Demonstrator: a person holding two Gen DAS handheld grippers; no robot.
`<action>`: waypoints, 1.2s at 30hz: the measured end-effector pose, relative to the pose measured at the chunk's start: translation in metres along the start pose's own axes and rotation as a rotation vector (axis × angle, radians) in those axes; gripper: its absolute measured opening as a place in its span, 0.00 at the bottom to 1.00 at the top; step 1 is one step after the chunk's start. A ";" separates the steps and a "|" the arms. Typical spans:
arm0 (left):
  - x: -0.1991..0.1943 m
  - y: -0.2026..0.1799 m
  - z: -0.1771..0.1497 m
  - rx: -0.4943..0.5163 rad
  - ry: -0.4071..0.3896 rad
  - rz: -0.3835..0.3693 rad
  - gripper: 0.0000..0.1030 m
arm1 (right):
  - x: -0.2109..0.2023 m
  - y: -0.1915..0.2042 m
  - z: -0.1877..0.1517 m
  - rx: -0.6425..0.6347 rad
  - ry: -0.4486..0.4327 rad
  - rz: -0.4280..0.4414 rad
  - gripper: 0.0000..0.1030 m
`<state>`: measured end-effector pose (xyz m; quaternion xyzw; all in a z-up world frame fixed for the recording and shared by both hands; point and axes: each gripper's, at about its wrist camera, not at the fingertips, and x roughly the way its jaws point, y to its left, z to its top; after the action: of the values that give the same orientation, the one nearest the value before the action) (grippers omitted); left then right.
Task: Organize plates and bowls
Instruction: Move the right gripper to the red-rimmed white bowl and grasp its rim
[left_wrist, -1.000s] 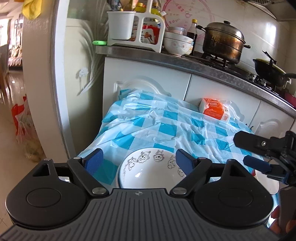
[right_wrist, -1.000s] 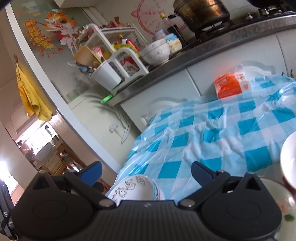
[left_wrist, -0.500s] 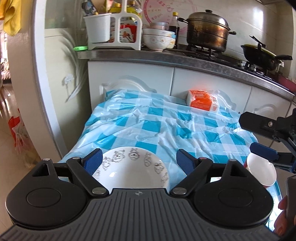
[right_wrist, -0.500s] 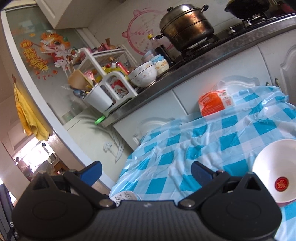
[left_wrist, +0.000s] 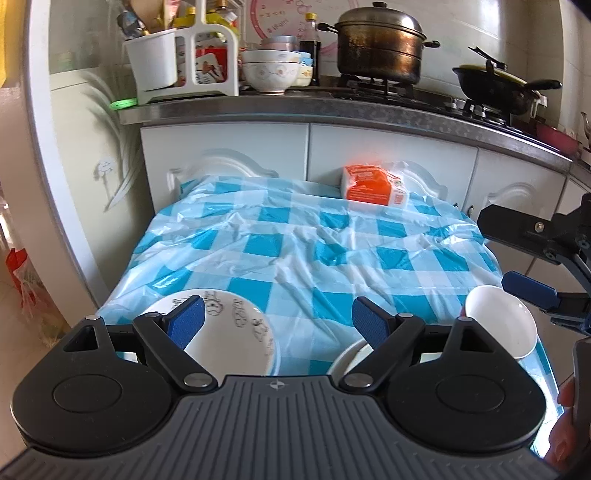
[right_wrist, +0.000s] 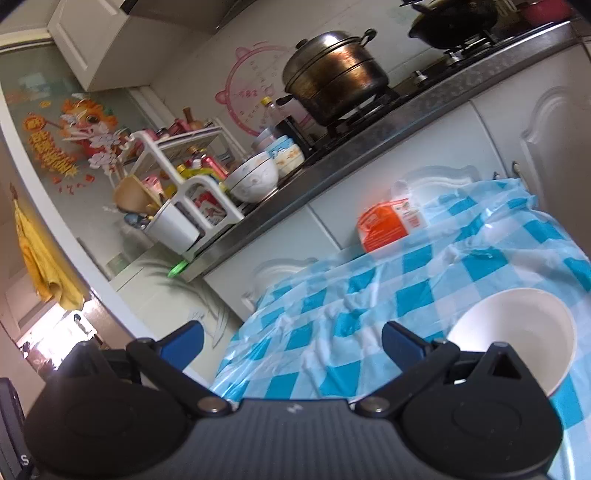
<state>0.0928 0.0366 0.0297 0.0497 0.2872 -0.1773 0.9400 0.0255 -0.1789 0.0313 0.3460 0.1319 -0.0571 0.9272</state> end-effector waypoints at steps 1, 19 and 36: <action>0.001 -0.003 0.000 0.005 0.001 -0.002 1.00 | -0.001 -0.003 0.001 0.005 -0.004 -0.004 0.99; 0.013 -0.051 0.001 0.040 0.042 -0.124 1.00 | -0.040 -0.090 0.020 0.157 -0.138 -0.170 0.99; 0.076 -0.098 0.002 0.001 0.190 -0.347 0.92 | -0.039 -0.157 -0.001 0.346 -0.074 -0.214 0.91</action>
<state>0.1169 -0.0785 -0.0096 0.0163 0.3786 -0.3315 0.8640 -0.0436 -0.2956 -0.0567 0.4818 0.1219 -0.1897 0.8468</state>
